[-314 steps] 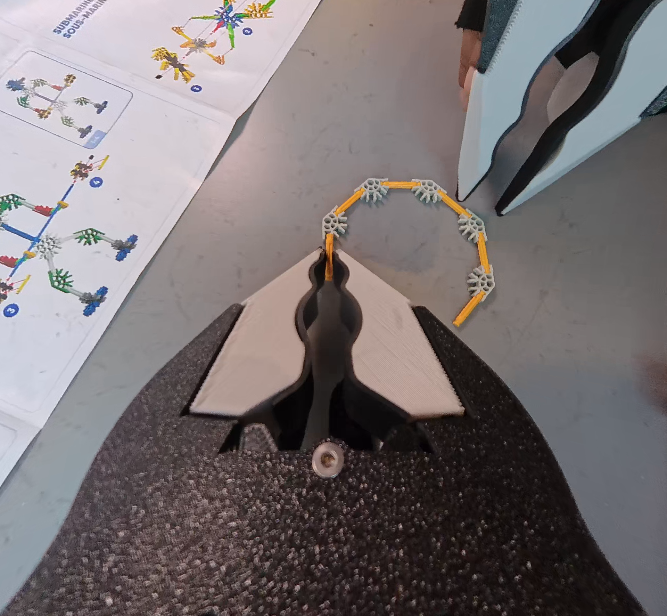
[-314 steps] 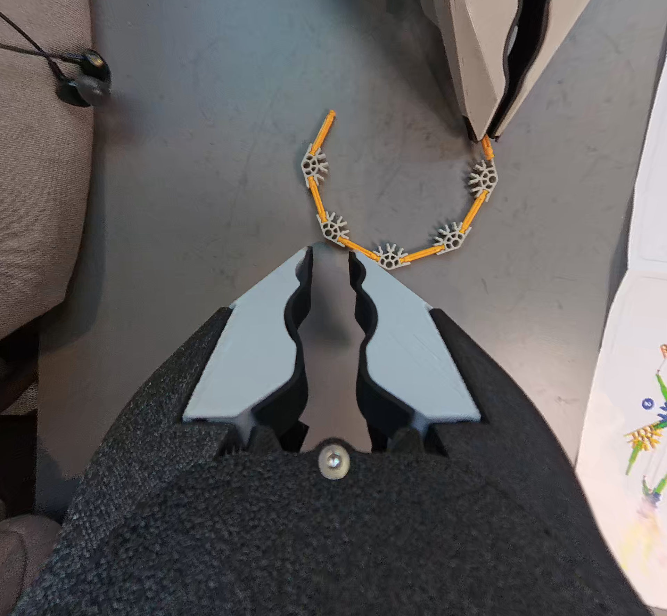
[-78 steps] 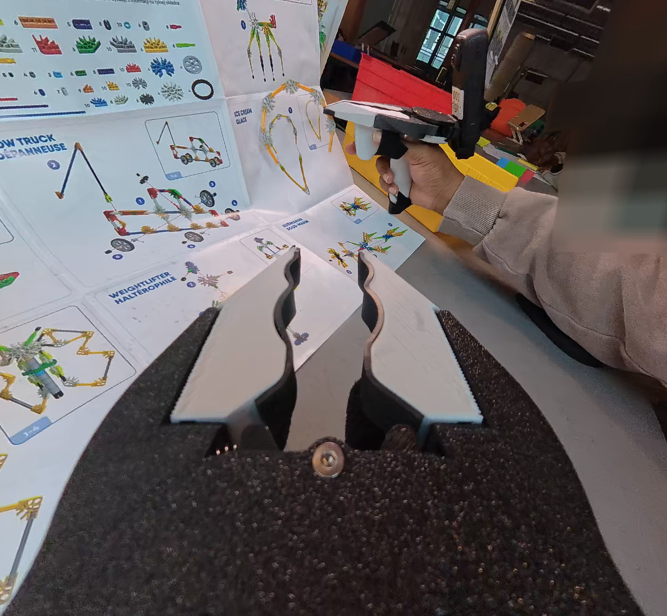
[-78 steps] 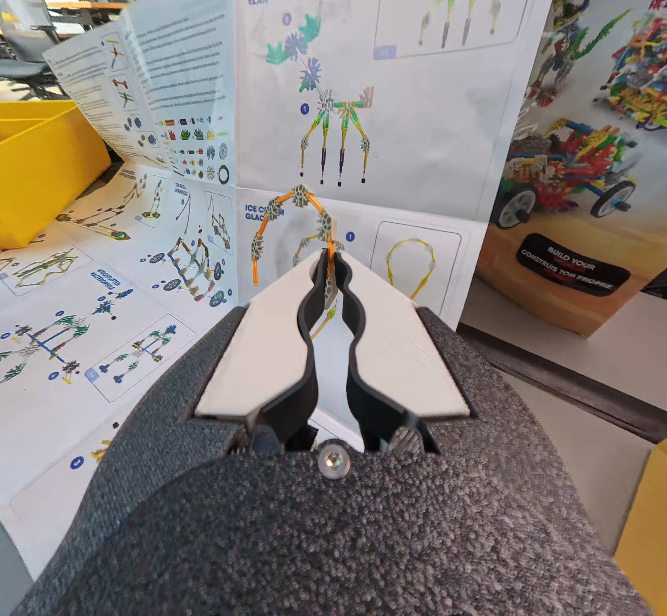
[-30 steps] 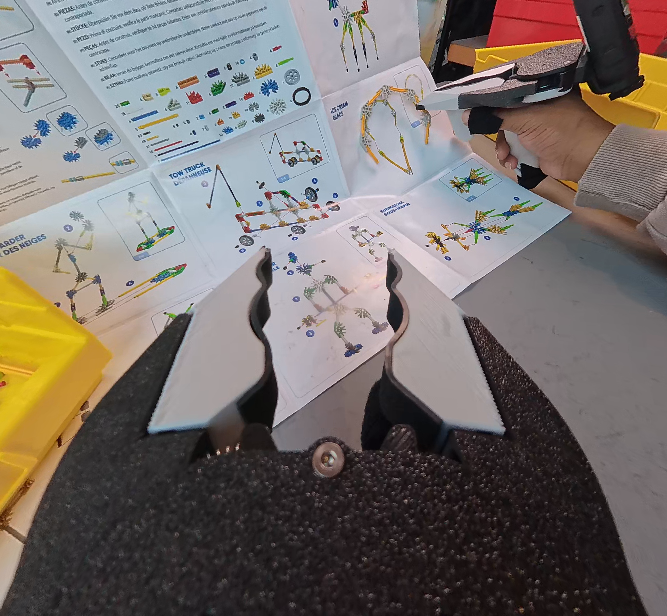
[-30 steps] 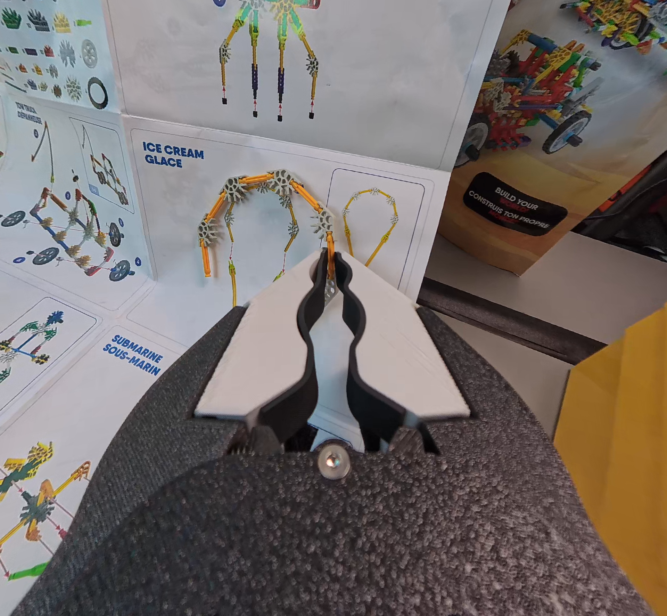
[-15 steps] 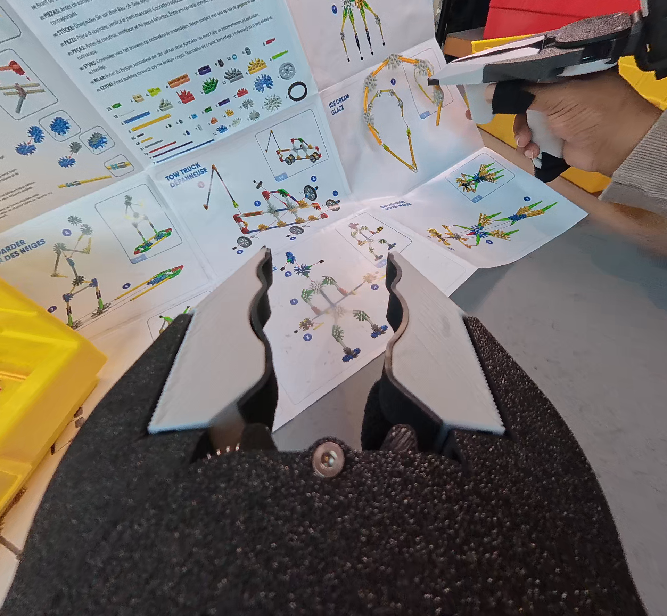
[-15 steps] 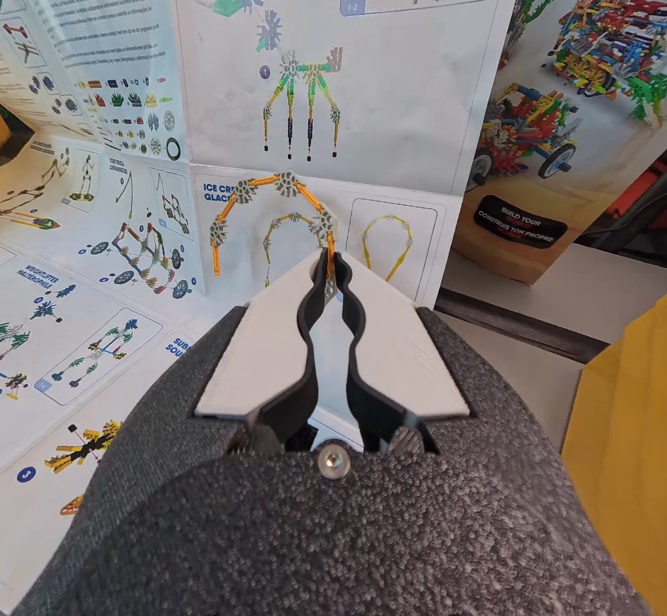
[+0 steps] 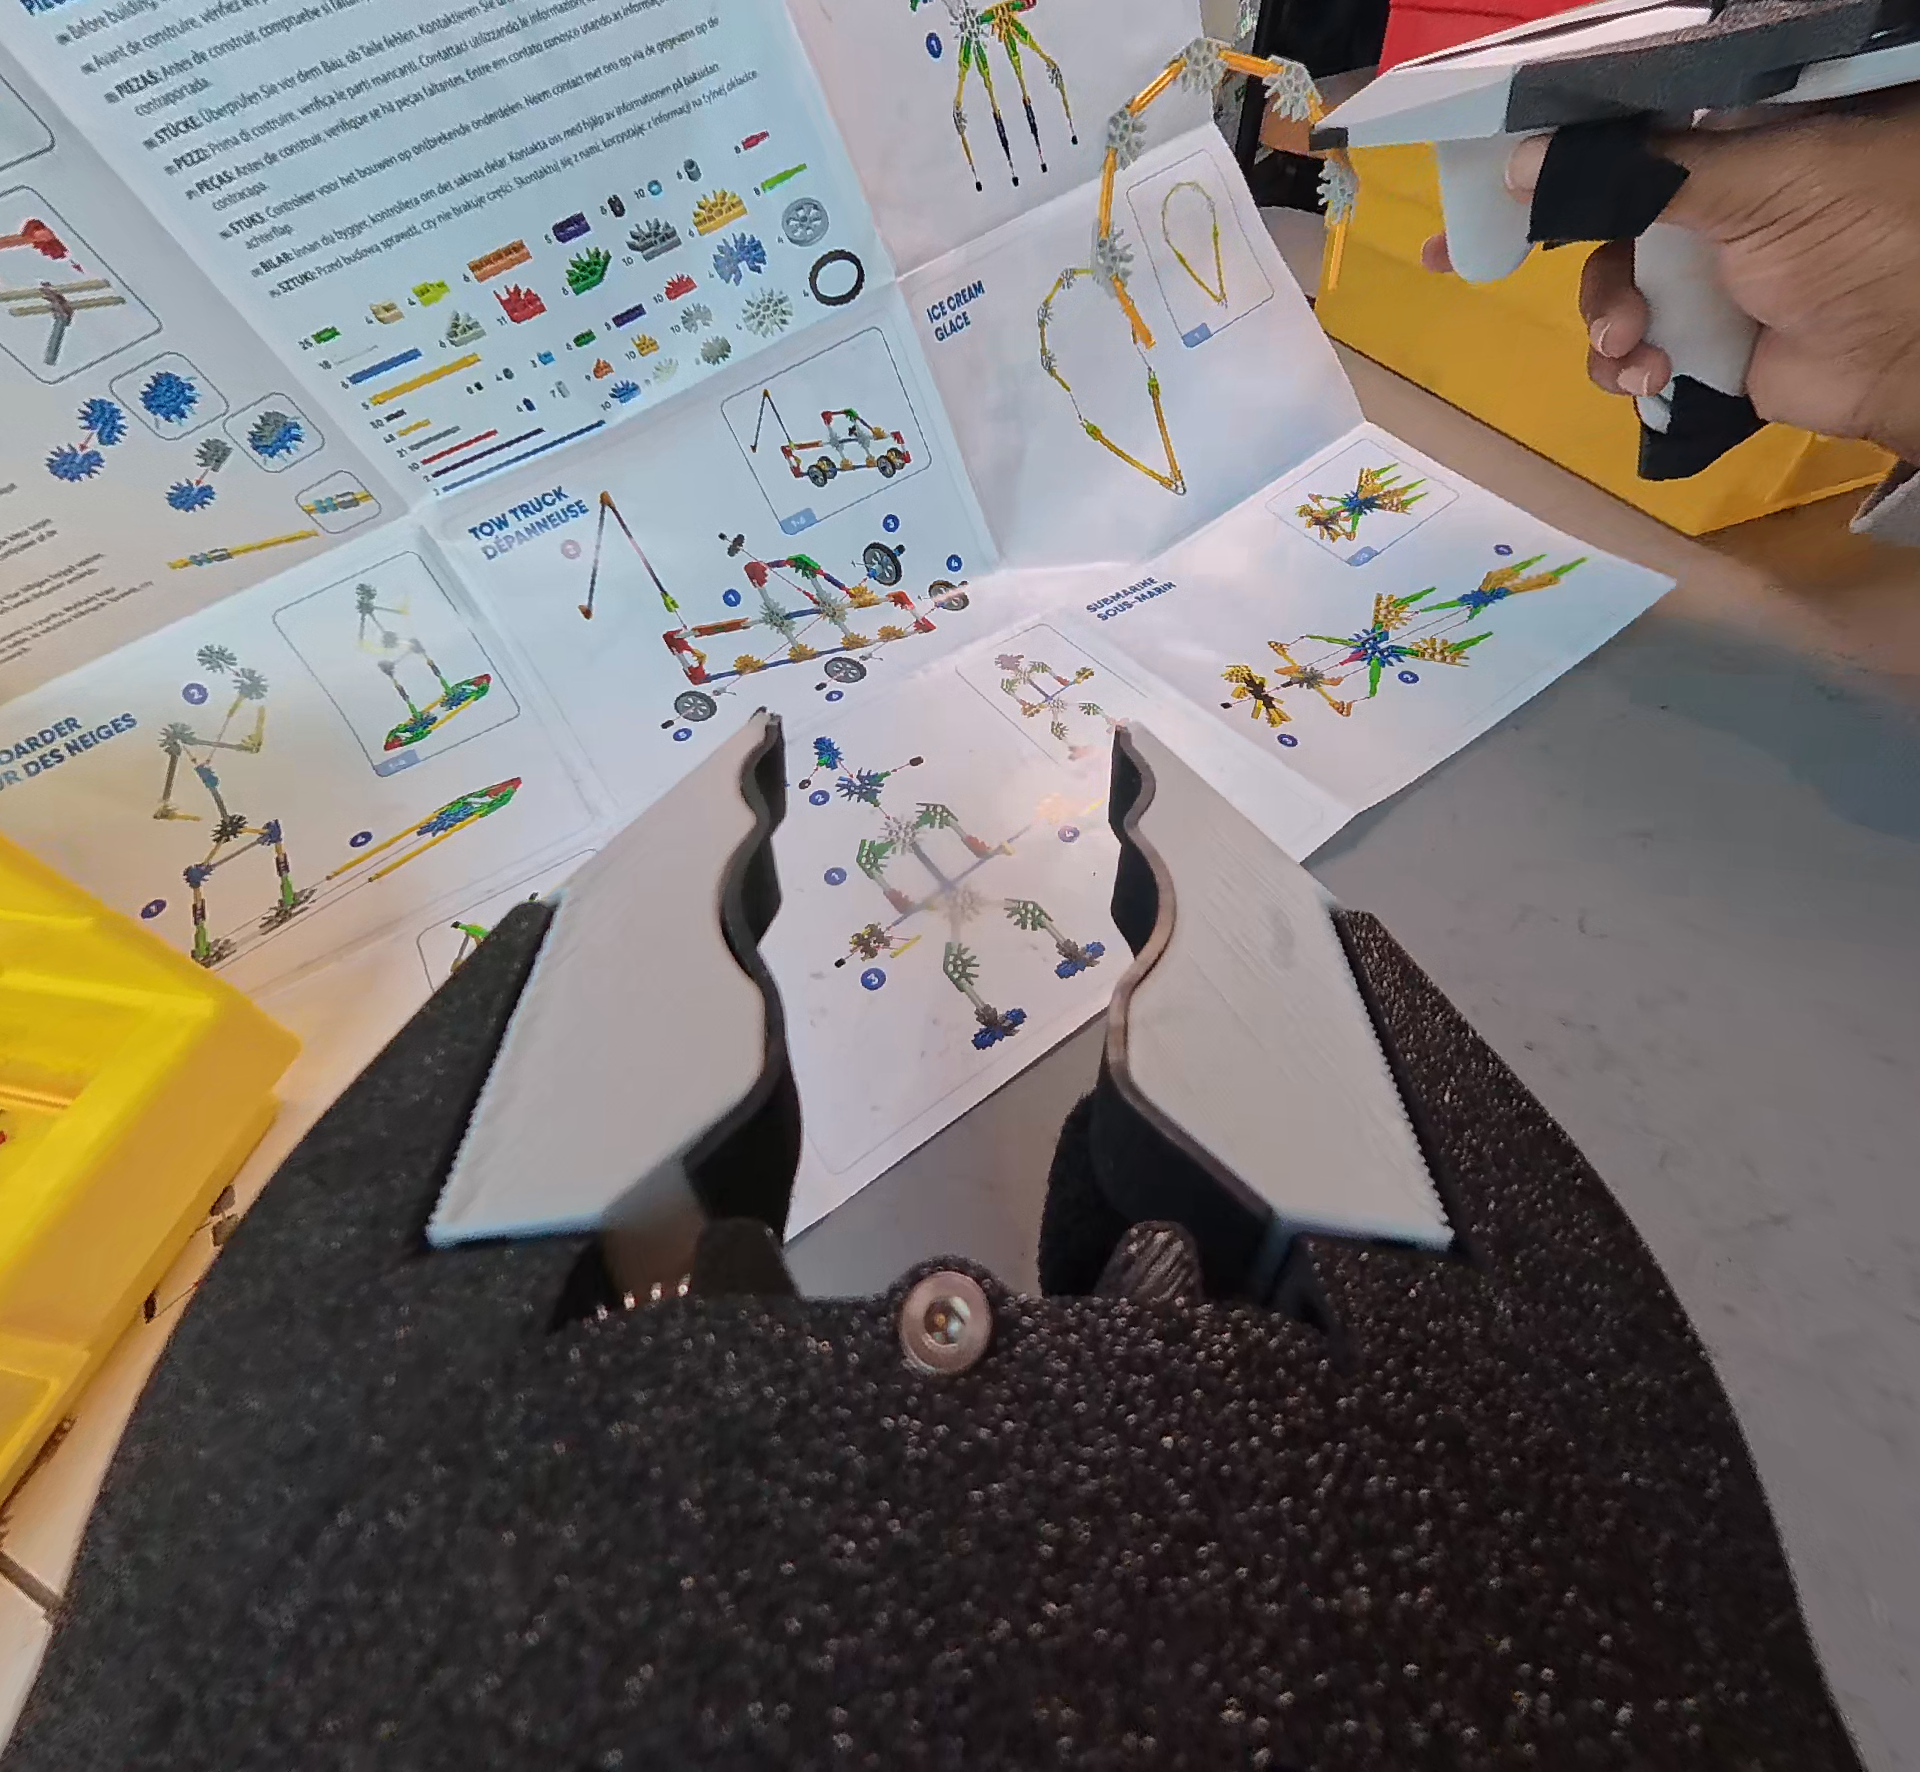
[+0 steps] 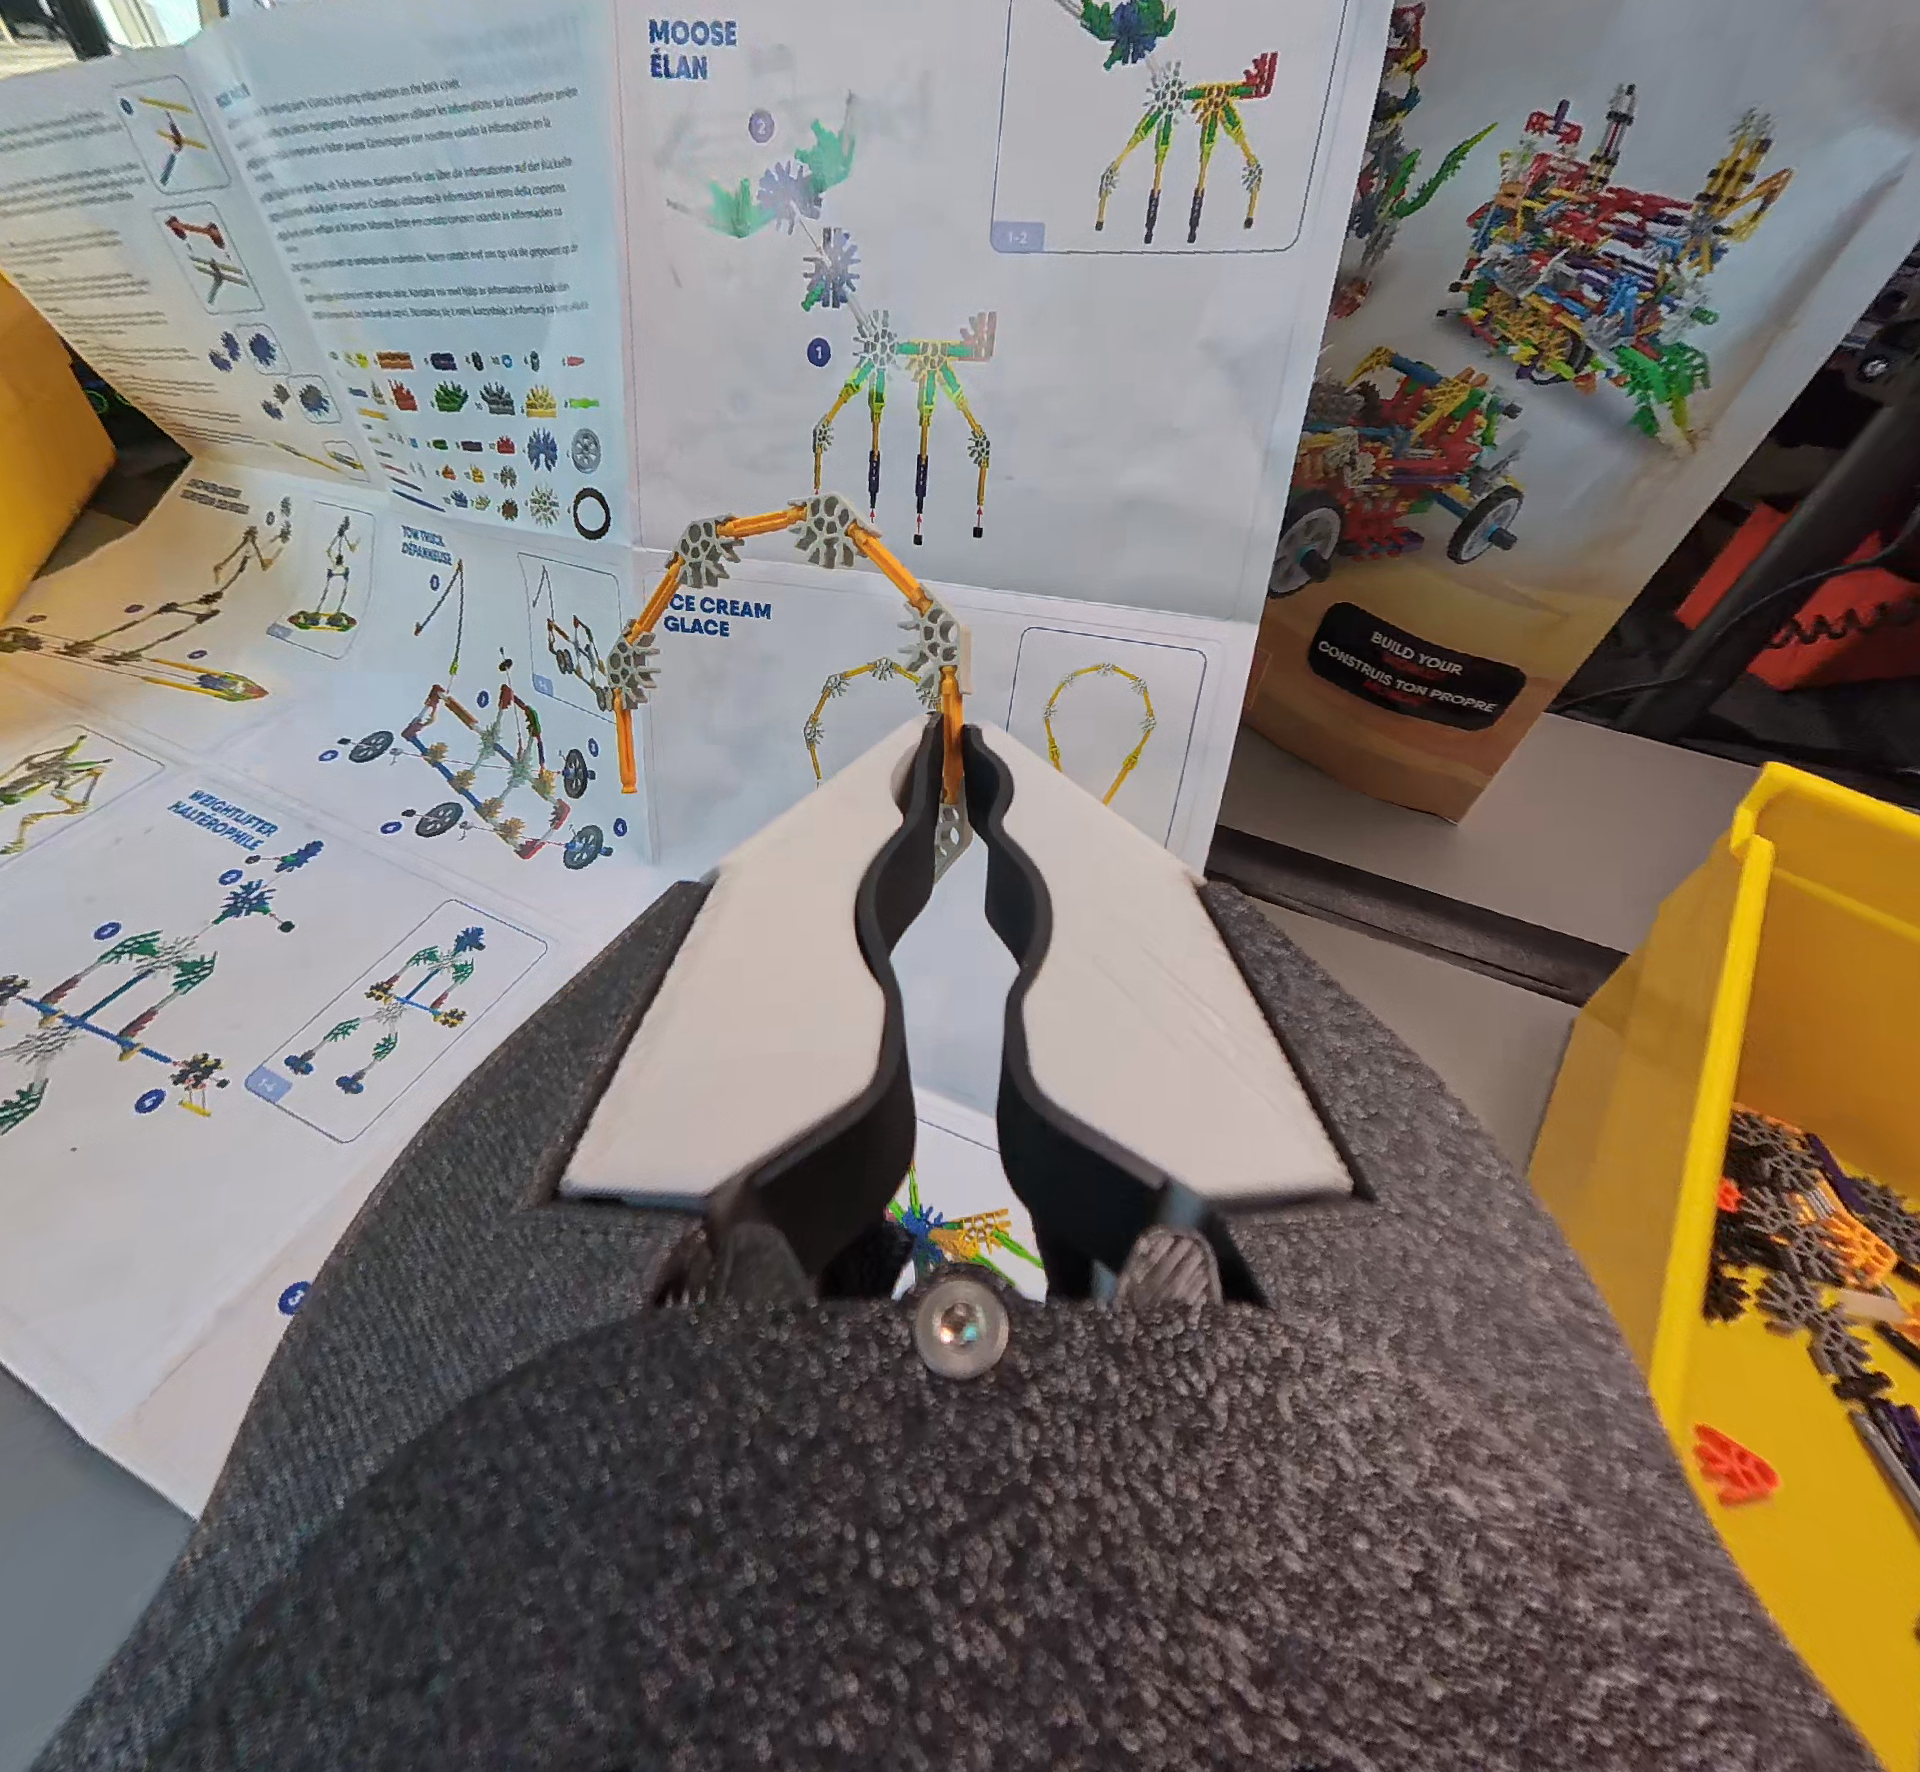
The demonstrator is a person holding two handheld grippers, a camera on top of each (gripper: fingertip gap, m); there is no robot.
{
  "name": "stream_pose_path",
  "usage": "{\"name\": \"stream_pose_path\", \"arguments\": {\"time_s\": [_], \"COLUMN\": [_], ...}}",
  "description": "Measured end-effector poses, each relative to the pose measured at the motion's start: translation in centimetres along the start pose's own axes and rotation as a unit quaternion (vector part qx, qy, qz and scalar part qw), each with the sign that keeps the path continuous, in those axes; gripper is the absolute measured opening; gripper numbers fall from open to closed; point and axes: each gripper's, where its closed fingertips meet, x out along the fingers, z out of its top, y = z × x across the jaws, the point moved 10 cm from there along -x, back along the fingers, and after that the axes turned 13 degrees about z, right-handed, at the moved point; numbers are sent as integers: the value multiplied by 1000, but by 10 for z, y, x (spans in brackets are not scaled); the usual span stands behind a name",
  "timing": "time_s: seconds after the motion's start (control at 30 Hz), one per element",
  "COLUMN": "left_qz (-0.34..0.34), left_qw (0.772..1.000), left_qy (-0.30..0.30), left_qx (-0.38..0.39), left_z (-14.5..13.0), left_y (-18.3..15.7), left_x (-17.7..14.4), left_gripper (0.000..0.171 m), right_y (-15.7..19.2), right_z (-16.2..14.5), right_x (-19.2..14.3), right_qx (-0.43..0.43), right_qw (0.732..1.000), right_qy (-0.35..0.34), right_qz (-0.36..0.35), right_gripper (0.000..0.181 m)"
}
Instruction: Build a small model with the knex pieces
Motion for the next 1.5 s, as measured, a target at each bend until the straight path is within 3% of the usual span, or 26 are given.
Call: {"name": "stream_pose_path", "arguments": {"time_s": [0.27,0.53,0.87,1.13,1.5], "left_qz": [0,-3,-10,-11,7], "left_qw": [1000,1000,1000,1000,1000], "left_qy": [-1,2,2,-2,7], "left_qx": [2,3,14,15,15], "left_z": [0,-1,-1,1,-1], "left_y": [-1,-4,-12,-12,-11], "left_x": [0,1,0,-1,-1], "left_gripper": [62,62,63,63,65], "right_y": [4,-1,-23,-29,-7], "right_z": [4,5,-9,-19,-18], "right_x": [-15,-29,-5,5,-1], "right_qx": [-5,23,66,86,74], "right_qw": [1000,999,995,995,997], "right_qy": [8,-35,-31,-26,-25], "right_qz": [-18,-32,-65,-47,-1], "right_gripper": [2,2,2,2,2]}}
